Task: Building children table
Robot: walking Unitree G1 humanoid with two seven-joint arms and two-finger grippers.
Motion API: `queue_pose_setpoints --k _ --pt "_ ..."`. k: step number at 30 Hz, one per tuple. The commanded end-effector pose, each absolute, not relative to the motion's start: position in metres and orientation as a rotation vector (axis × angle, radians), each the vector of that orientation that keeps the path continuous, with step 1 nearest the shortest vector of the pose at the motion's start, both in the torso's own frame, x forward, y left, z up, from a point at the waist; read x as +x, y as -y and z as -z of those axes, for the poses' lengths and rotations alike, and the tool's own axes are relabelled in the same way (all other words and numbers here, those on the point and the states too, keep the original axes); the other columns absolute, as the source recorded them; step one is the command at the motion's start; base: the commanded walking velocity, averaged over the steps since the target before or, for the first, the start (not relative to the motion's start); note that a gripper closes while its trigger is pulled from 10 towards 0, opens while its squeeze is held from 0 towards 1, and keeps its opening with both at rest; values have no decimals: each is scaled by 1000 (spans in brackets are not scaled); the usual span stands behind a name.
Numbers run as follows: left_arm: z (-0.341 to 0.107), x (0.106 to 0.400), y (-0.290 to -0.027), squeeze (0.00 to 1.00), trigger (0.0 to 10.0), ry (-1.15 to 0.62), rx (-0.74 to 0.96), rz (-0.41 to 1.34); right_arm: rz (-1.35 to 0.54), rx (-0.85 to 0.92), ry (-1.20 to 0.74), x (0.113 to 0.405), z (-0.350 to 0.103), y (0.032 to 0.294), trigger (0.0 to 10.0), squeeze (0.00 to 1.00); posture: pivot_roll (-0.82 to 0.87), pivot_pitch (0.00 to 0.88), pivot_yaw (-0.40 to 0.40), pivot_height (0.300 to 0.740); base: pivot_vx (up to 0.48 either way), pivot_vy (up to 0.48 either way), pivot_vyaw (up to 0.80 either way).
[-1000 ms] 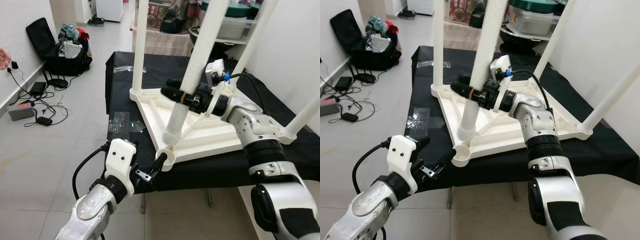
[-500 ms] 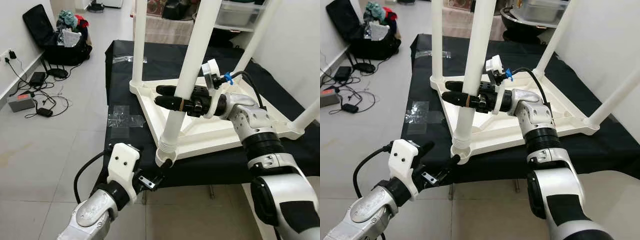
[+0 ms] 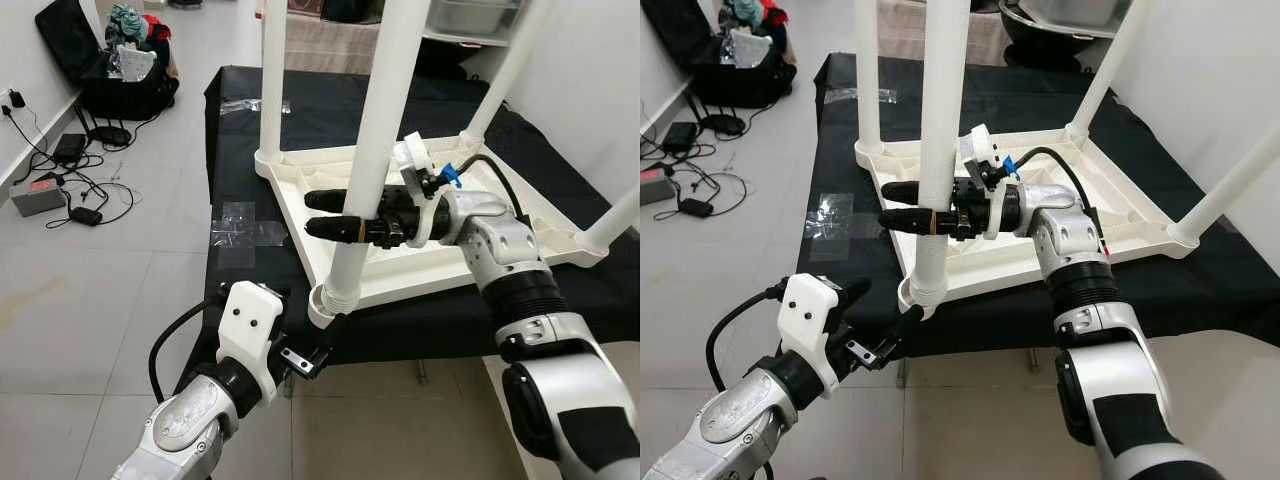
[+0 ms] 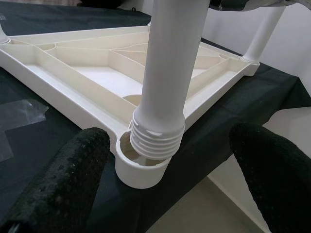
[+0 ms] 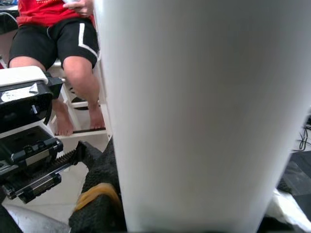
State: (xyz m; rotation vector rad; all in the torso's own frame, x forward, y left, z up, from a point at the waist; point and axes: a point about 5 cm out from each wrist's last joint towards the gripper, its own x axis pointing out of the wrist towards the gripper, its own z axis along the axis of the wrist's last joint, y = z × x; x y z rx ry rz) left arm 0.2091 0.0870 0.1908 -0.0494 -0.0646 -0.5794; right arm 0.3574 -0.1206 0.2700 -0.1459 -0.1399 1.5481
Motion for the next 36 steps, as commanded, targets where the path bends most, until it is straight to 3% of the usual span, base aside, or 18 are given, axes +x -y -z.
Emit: queue_pose_setpoints --k 1,18,36 --pt "-192 206 -85 0 10000 60 -40 592 -1573 -176 131 354 -265 124 10000 0 135 173 -132 740 0 0 0" --pt "-193 207 -84 0 10000 60 -43 588 -1581 -169 165 355 -271 109 10000 0 129 195 -132 740 0 0 0" --pt "-195 209 -84 0 10000 68 -38 581 -1460 -136 137 365 -262 113 10000 0 125 197 -140 740 0 0 0"
